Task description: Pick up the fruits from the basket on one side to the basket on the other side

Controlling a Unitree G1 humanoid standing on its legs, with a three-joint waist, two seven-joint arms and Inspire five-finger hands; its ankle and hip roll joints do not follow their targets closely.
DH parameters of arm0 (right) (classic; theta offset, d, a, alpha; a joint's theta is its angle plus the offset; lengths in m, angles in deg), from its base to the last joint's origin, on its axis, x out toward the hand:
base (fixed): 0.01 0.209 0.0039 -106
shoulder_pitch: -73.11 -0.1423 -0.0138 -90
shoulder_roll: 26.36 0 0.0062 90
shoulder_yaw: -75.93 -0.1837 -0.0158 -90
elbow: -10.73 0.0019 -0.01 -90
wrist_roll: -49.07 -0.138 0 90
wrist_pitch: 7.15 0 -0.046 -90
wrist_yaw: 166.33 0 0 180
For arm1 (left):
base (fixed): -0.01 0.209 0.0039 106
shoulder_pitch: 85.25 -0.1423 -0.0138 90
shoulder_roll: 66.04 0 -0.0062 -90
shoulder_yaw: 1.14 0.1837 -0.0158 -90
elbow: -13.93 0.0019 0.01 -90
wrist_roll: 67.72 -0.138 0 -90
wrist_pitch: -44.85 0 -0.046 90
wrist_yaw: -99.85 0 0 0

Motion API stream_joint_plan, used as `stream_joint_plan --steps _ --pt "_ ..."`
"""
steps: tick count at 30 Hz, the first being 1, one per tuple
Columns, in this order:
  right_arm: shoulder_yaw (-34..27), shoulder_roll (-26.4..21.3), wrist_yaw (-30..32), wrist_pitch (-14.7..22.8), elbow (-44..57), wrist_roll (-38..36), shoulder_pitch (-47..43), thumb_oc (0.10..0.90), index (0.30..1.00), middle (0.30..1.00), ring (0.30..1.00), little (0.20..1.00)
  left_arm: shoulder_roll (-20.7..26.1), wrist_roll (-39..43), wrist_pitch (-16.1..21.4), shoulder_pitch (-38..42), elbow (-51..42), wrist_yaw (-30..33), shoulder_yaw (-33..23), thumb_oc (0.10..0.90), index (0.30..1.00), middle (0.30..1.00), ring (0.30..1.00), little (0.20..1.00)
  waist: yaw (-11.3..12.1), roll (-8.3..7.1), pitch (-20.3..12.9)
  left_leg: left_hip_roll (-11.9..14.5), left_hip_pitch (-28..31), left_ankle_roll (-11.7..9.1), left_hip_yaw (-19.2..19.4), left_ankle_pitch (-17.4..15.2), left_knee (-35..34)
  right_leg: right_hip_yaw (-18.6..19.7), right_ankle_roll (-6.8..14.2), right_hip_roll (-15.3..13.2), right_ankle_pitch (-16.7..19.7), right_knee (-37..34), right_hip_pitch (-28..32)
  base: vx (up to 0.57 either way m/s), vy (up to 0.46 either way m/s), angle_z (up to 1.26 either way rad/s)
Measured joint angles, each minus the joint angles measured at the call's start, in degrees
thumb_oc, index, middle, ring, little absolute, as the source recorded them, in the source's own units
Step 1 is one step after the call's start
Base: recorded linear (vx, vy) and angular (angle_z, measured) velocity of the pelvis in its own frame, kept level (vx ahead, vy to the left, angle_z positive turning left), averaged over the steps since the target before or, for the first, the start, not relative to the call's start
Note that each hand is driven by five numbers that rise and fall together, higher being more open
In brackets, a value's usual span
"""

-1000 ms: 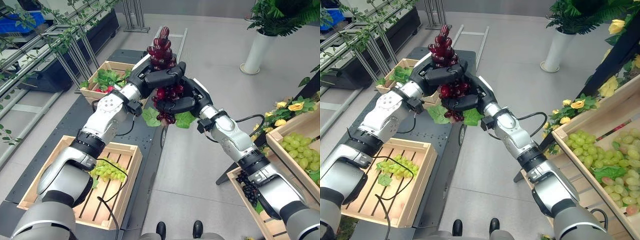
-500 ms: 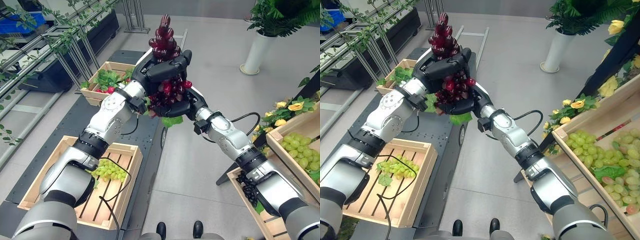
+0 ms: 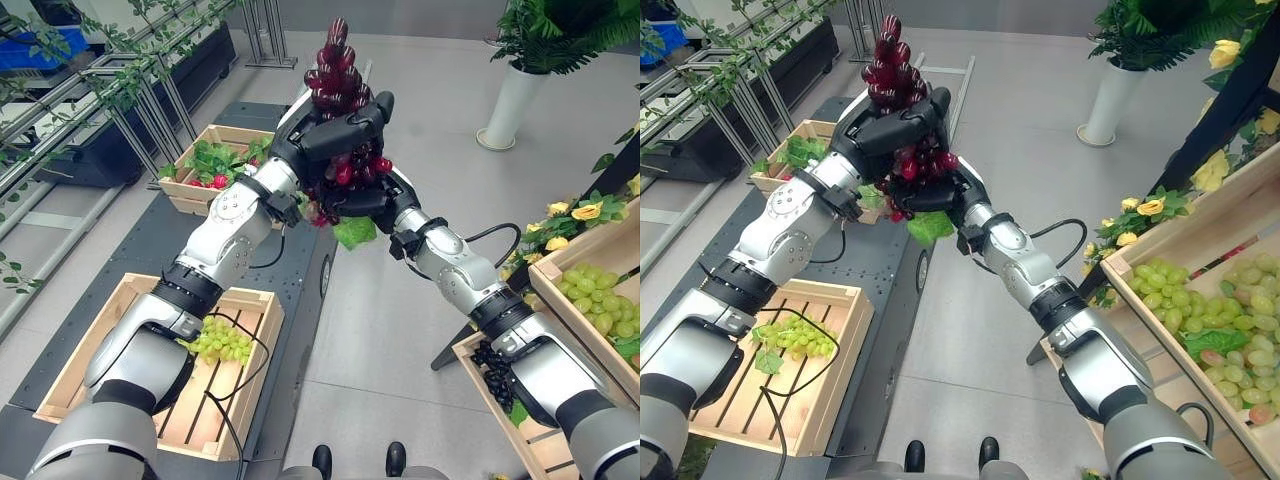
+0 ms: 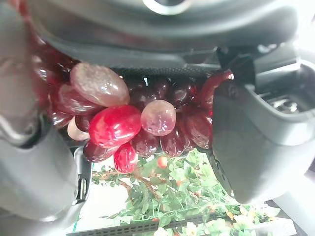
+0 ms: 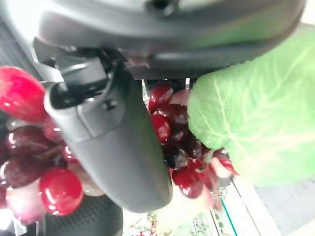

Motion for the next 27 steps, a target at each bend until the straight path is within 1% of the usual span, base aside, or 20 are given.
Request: stream_joint_plan --steps 3,8,9,10,13,14,16,18,19,21,23,25,27 --pt "0.05 0.4 0.9 1.08 0.0 -0.01 0.02 0.4 0.3 0.3 0.3 0.3 -0.09 0.0 0.12 0.25 -0.02 -0.15 -0.4 0.4 0.3 0.3 0.3 0.3 -0.03 0.0 0.0 0.0 0.03 0.0 0.04 0.0 0.0 0.08 0.0 0.03 0.0 0.0 0.0 0.0 0.0 0.0" --pt "0.04 0.44 1.14 1.74 -0.01 -0.04 0.02 0.4 0.3 0.3 0.3 0.3 -0.16 -0.01 0.33 0.75 0.52 -0.35 -0.66 0.4 0.3 0.3 0.3 0.3 -0.13 0.02 0.0 0.01 0.12 0.0 0.13 0.0 0.0 0.19 -0.02 0.05 0.01 0.0 0.02 0.0 0.0 0.0" --pt "0.04 0.44 1.23 1.95 -0.01 -0.04 0.02 0.4 0.3 0.3 0.3 0.3 -0.18 -0.06 0.38 0.84 0.52 -0.23 -0.66 0.464 0.396 0.396 0.396 0.396 -0.13 0.02 0.0 0.01 0.12 0.0 0.14 0.0 0.0 0.19 -0.02 0.05 0.01 0.0 0.02 0.0 0.0 0.0" --pt "0.04 0.43 1.38 2.58 -0.01 -0.05 0.02 0.4 0.3 0.3 0.3 0.3 -0.21 -1.48 1.1 1.29 1.19 0.66 -0.43 0.8 0.9 0.9 0.9 0.9 -0.17 0.02 0.0 0.01 0.13 0.0 0.16 0.0 0.0 0.21 -0.02 0.06 0.02 0.0 0.02 0.0 0.0 0.0" --pt "0.02 0.53 1.53 3.17 -0.02 0.01 0.02 0.4 0.3 0.3 0.3 0.3 -0.24 -5.04 2.91 3.08 4.5 4.09 -0.3 0.8 0.9 0.9 0.9 0.9 -0.22 0.04 -0.01 0.03 0.19 0.0 0.24 0.0 0.0 0.28 -0.05 0.09 0.06 0.0 0.03 0.0 0.0 0.0" --pt "0.0 0.52 1.53 3.49 -0.01 0.03 0.02 0.4 0.3 0.3 0.3 0.3 -0.21 -5.33 2.93 3.24 4.94 4.58 -0.3 0.8 0.9 0.9 0.9 0.9 -0.24 0.04 -0.01 0.03 0.19 0.0 0.25 0.0 0.0 0.3 -0.06 0.09 0.07 0.0 0.03 0.0 0.0 0.0" --pt "-0.16 0.27 1.55 4.9 -0.01 0.12 0.15 0.4 0.3 0.3 0.3 0.3 -0.14 -7.21 3.71 3.26 6.53 7.61 -0.3 0.8 0.9 0.9 0.9 0.9 -0.42 0.06 -0.02 0.04 0.22 0.0 0.3 0.0 0.0 0.39 -0.07 0.11 0.08 0.0 0.02 0.0 0.0 0.0" --pt "-0.6 -0.04 1.56 5.06 -0.01 0.66 0.29 0.4 0.3 0.3 0.3 0.3 -0.14 -7.49 4.16 3.25 7.57 9.45 -0.3 0.8 0.9 0.9 0.9 0.9 -0.5 0.06 -0.02 0.04 0.25 0.0 0.36 0.0 0.0 0.44 -0.08 0.13 0.09 0.0 0.02 0.0 0.0 0.0" --pt "-1.43 -0.26 1.56 5.54 0.0 2.14 0.8 0.4 0.3 0.3 0.3 0.3 -0.17 -7.61 5.12 3.06 8.31 11.14 -0.31 0.8 0.9 0.9 0.9 0.9 -0.55 0.06 -0.02 0.05 0.25 0.0 0.41 0.0 0.0 0.53 -0.09 0.15 0.11 0.0 0.0 0.0 0.0 0.0" --pt "-2.22 -0.58 1.56 6.04 -0.01 2.38 1.53 0.4 0.3 0.3 0.3 0.3 -0.16 -8.0 5.84 2.97 9.09 12.97 -0.44 0.8 0.9 0.9 0.9 0.9 -0.52 0.06 -0.02 0.05 0.27 0.0 0.57 0.0 0.0 0.64 -0.09 0.16 0.12 0.0 -0.01 0.0 0.0 0.0" --pt "-2.57 -0.73 1.56 6.09 0.0 2.4 2.09 0.4 0.3 0.3 0.3 0.3 -0.16 -8.55 6.31 2.61 9.18 14.4 -1.22 0.8 0.9 0.9 0.9 0.9 -0.56 0.06 -0.02 0.05 0.36 -0.01 0.99 -0.01 -0.01 0.89 -0.08 0.18 0.16 0.0 -0.04 0.0 -0.001 -0.08" --pt "-3.23 -0.91 1.56 6.1 0.0 2.76 3.31 0.4 0.3 0.3 0.3 0.3 -0.18 -9.12 7.54 1.68 9.77 16.45 -2.95 0.8 0.9 0.9 0.9 0.9 -0.92 0.06 -0.02 0.08 0.54 -0.02 1.57 -0.03 -0.02 1.35 -0.08 0.22 0.3 0.0 -0.07 0.0 -0.002 -0.1" --pt "-4.38 -1.15 1.56 6.29 0.0 5.18 4.64 0.4 0.3 0.3 0.3 0.3 -0.18 -9.23 8.33 0.67 10.17 17.47 -4.75 0.8 0.9 0.9 0.9 0.9 -1.5 0.06 -0.02 0.09 0.55 -0.01 1.65 -0.03 -0.02 1.43 -0.08 0.22 0.38 0.0 -0.08 0.0 0.0 0.0"
